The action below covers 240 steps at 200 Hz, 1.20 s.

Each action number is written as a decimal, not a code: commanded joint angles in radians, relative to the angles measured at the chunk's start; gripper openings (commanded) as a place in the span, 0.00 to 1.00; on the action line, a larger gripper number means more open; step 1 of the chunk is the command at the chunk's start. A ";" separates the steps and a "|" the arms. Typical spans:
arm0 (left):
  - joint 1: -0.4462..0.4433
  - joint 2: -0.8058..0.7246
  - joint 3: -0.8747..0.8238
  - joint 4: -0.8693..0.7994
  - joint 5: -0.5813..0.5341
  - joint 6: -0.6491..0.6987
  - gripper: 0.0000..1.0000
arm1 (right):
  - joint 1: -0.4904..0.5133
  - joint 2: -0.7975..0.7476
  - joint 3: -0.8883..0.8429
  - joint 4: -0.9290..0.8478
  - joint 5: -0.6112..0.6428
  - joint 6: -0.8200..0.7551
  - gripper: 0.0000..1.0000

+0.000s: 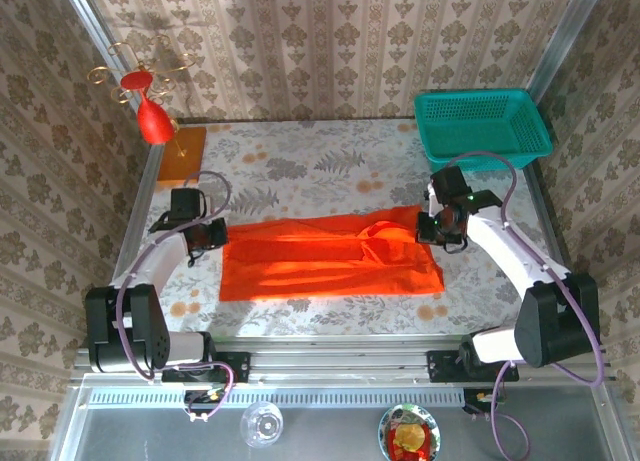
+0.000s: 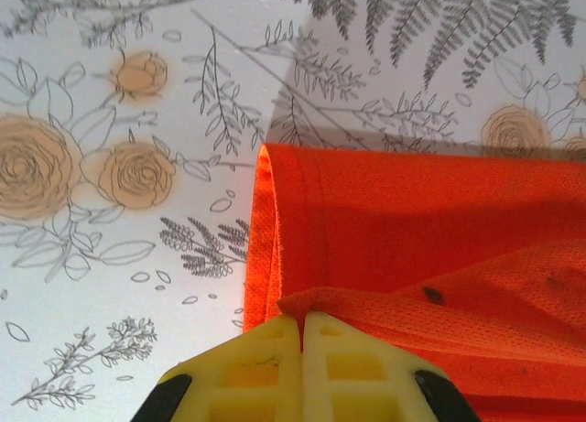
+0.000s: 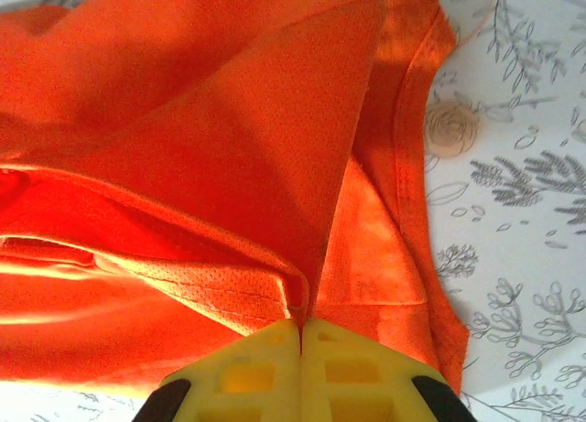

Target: Fold the inside-out t-shirt

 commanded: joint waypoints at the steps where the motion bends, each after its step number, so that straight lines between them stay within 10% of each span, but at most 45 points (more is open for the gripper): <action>1: -0.007 -0.013 -0.036 0.038 0.003 -0.047 0.00 | 0.014 -0.024 -0.041 0.033 -0.016 0.045 0.00; 64: -0.006 -0.026 -0.049 0.017 0.002 -0.071 0.06 | 0.016 -0.068 -0.088 -0.002 0.033 0.083 0.00; 91: -0.005 -0.053 -0.030 -0.030 -0.011 -0.073 0.18 | 0.018 -0.101 -0.094 -0.046 0.053 0.095 0.33; 240: -0.044 0.046 0.036 -0.232 -0.100 -0.124 0.32 | 0.045 -0.022 -0.092 -0.004 0.017 0.190 0.56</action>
